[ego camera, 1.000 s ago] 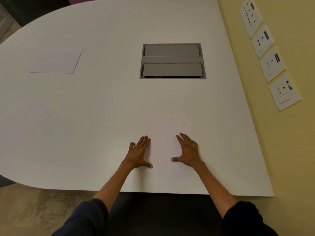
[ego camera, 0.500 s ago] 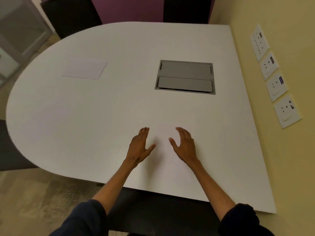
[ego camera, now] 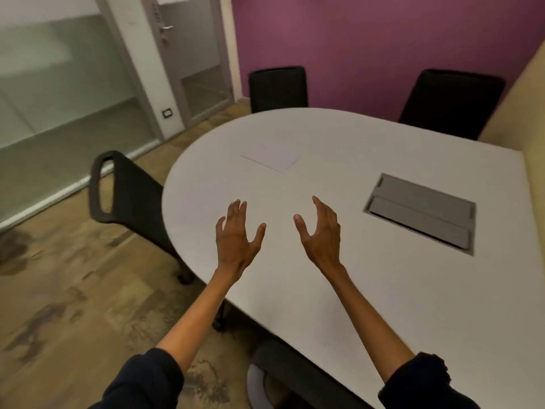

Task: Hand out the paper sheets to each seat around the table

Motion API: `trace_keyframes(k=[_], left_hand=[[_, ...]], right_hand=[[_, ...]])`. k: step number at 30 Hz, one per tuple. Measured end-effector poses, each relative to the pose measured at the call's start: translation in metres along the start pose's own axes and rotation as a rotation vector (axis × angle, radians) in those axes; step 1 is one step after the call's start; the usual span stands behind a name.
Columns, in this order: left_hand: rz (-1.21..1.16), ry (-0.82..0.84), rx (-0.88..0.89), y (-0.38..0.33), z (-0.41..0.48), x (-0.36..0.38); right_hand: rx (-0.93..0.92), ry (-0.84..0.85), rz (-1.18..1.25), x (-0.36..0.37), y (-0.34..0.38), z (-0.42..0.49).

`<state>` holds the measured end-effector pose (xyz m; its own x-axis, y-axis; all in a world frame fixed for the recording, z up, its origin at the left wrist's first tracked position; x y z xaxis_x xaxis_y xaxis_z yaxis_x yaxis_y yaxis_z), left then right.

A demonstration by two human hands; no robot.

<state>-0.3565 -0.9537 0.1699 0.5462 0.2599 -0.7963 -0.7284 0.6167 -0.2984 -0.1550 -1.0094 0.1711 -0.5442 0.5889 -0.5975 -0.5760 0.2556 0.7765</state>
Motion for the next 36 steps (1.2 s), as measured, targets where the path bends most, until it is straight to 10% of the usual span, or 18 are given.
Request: trace_keyframes(k=[20,36], left_hand=[[0.265,-0.227,-0.355,0.340,-0.136,-0.282],[0.331,-0.302,-0.512,0.574,-0.128,-0.344]], right_hand=[[-0.331,0.366,0.241,0.290,0.339,-0.151],[-0.486,0.567,0.268,0.525,0.497,-0.156]])
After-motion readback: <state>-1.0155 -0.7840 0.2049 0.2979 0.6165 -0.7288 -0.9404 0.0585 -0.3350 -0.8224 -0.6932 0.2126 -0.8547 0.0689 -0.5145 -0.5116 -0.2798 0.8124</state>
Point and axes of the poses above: each hand's wrist, its own z-axis towards the middle knuckle, its own x-axis out of the palm, y = z × x, the point moved 4 cm from there along z, towards the middle knuckle, and after that the axes turned 15 degrees about x, right-handed, at the moved point
